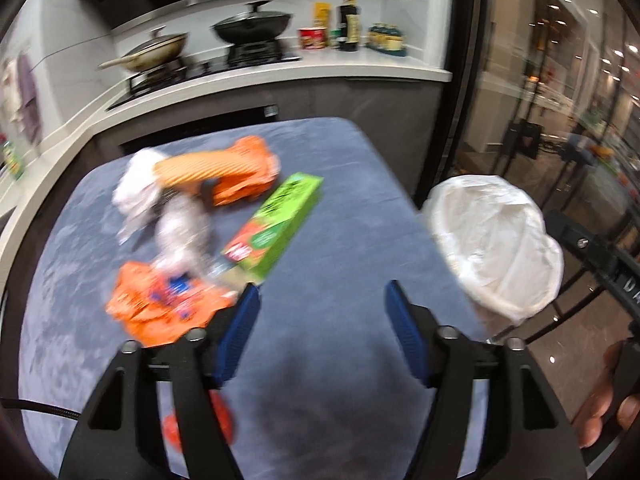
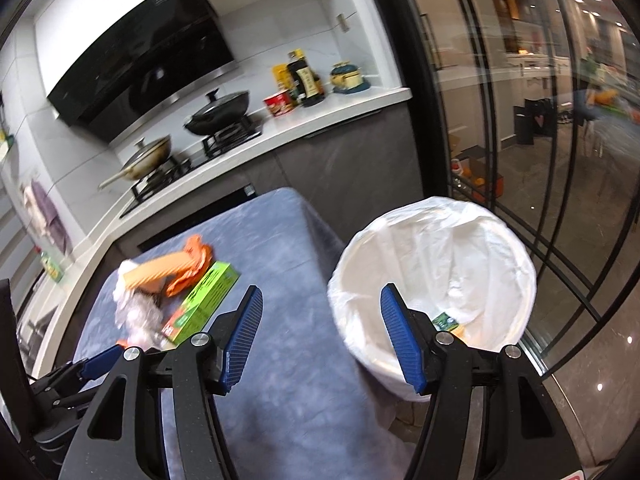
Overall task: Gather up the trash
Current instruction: 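Grasp the red plastic bag from the table with the left tool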
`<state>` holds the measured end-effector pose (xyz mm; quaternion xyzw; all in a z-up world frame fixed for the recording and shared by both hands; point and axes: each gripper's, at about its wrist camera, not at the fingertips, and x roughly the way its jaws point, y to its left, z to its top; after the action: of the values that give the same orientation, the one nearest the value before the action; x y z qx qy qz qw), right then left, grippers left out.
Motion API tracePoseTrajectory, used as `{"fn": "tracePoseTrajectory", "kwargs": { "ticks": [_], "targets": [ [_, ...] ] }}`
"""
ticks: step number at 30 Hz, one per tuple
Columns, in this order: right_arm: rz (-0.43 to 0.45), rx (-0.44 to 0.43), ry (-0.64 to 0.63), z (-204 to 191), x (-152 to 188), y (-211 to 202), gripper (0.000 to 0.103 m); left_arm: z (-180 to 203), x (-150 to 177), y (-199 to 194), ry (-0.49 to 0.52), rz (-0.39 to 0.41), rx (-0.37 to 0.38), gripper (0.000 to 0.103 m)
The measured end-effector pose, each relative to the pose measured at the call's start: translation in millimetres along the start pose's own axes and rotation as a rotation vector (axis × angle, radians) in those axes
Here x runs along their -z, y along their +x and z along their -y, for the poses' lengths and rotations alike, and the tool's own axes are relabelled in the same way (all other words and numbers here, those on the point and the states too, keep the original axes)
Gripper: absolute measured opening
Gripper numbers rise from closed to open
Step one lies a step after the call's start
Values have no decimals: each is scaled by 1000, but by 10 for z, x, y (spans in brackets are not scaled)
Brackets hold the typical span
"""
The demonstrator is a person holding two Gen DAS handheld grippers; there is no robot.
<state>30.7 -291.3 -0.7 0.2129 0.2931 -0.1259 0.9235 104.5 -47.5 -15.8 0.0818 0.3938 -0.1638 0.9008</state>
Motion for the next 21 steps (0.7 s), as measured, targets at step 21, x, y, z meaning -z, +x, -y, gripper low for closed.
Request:
{"fn": "tracePoseTrajectory", "kwargs": {
  "ticks": [21],
  "targets": [
    [-142,-88,-137,-881,518,228,63,-1031,909,47,-196,-197,-76,81]
  ]
}}
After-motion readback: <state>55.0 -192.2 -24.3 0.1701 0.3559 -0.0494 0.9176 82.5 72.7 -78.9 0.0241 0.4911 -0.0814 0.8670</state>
